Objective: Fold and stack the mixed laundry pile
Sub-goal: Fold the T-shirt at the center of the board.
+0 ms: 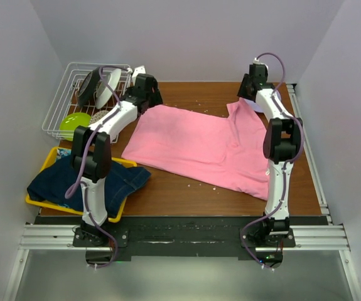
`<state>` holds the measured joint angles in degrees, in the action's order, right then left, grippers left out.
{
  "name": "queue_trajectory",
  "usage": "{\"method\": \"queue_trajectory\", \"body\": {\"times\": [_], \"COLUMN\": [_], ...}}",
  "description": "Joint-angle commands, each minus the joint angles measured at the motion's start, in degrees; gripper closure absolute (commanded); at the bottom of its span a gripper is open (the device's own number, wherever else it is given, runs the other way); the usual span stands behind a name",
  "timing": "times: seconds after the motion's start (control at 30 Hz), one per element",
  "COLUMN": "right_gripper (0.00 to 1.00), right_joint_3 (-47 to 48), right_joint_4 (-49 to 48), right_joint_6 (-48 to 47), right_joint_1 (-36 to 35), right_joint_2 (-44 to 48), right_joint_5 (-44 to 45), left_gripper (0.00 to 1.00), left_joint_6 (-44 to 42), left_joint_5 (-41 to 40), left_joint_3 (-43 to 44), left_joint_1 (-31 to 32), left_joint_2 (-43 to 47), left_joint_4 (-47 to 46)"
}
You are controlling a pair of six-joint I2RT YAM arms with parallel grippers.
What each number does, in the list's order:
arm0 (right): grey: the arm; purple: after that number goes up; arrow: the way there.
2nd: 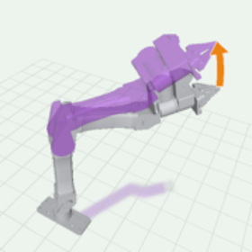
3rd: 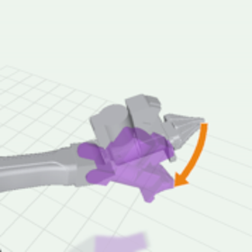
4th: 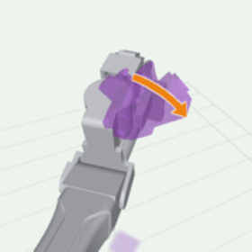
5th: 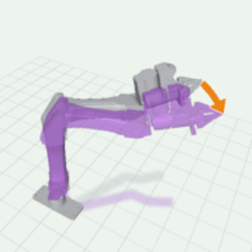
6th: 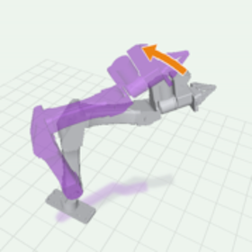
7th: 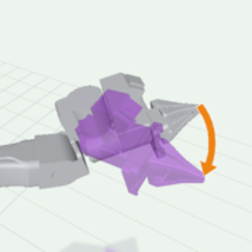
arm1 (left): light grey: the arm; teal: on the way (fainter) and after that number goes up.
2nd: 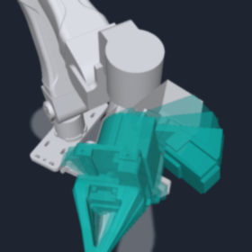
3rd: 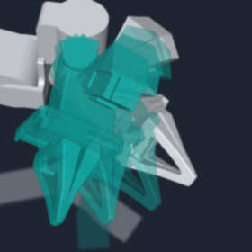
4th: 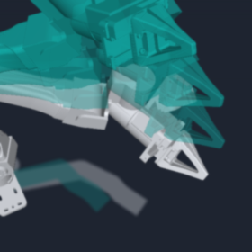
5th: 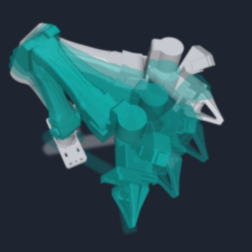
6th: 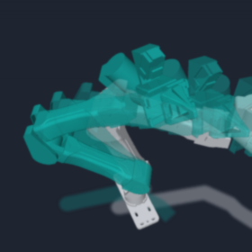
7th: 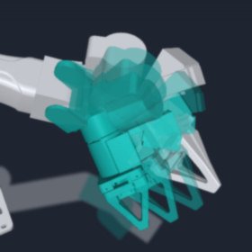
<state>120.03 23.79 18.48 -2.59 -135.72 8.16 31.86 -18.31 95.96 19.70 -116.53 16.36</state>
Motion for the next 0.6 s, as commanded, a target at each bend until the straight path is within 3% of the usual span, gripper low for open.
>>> {"method": "queue_trajectory", "body": {"times": [0.0,0.57], "right_gripper": [0.57,0.58], "right_joint_3": [3.5,5.6], "right_joint_4": [-2.2,-2.3], "right_joint_6": [-2.0,-3.7], "right_joint_1": [0.1,0.1], "right_joint_2": [0.3,-3.9], "right_joint_5": [1.8,1.3], "left_gripper": [0.24,0.24], "left_joint_6": [-2.0,-1.8], "left_joint_5": [1.3,2.7], "left_joint_3": [3.2,5.1], "left_joint_1": [-1.5,-2.3], "left_joint_2": [-1.6,-4.2], "left_joint_4": [-2.5,-2.5]}}
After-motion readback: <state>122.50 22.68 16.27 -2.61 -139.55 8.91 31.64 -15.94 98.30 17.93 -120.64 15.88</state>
